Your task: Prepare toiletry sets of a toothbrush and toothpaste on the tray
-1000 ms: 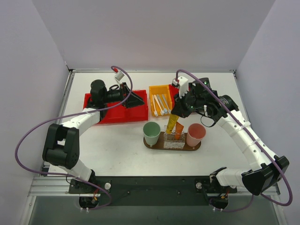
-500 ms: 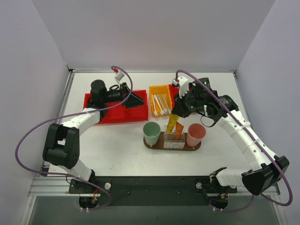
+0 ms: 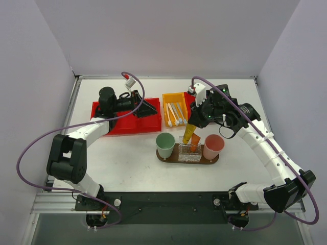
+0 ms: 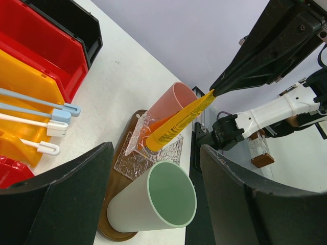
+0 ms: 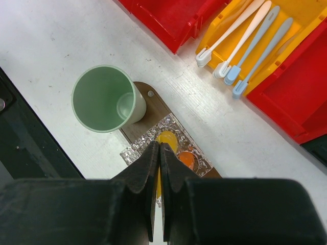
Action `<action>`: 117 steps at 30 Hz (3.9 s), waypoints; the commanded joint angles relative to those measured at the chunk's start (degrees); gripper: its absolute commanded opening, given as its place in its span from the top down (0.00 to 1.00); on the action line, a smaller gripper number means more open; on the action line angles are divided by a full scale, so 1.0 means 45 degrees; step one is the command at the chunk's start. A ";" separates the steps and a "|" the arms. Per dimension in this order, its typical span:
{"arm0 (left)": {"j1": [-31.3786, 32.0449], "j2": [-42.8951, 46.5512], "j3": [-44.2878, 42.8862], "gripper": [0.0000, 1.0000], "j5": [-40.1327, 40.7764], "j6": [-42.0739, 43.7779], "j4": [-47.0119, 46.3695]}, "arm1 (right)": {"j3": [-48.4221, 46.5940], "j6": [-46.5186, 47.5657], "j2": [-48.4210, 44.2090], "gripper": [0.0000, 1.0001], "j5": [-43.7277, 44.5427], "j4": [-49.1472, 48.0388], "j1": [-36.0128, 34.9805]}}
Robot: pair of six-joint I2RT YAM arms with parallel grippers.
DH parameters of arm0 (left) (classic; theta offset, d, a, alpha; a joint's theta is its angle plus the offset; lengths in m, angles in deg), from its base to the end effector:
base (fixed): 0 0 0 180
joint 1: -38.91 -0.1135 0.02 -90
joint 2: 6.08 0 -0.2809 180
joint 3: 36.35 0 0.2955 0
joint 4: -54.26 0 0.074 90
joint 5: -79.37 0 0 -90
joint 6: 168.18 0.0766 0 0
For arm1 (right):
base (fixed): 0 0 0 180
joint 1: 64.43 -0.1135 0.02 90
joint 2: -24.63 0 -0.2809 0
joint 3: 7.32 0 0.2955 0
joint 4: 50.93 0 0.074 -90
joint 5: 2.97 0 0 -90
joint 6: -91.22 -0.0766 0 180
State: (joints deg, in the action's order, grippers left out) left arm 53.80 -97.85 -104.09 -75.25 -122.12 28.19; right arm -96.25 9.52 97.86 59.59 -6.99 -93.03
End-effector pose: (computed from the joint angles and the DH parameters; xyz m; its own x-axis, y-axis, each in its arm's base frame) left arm 0.3739 -0.1710 0.2777 -0.6572 -0.1330 -0.7419 0.7315 0.1249 -0.6703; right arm 0.2891 0.1978 0.3952 -0.2983 -0.3086 -0.9032 -0.8331 0.5460 0.0886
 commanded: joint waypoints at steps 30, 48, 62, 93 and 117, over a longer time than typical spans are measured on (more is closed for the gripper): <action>-0.0087 -0.0232 0.0010 0.21 -0.0249 -0.0098 -0.0941 | -0.0323 -0.0105 -0.0551 1.00 -0.0640 0.0006 -0.0070; -0.0087 -0.0310 0.0049 0.21 -0.0230 -0.0118 -0.0999 | 0.0029 -0.0066 -0.0532 1.00 -0.0738 0.0006 -0.0090; -0.0087 -0.0350 0.0068 0.21 -0.0249 -0.0137 -0.1057 | 0.0322 -0.0007 -0.0571 1.00 -0.0757 0.0006 -0.0109; -0.0205 -0.0428 0.0068 0.21 -0.0366 -0.0098 -0.1058 | 0.0497 0.0324 0.0093 1.00 0.0199 -0.0228 -0.0851; -0.0263 -0.0448 0.0244 0.21 -0.0445 -0.0079 -0.1136 | 0.1064 0.1106 0.0640 1.00 0.1703 -0.0150 -0.1593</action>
State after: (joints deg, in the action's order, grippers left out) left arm 53.04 -99.75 -103.02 -75.89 -122.97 26.05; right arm -92.49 13.28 100.27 65.88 -6.84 -99.41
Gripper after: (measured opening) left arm 0.792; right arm 0.002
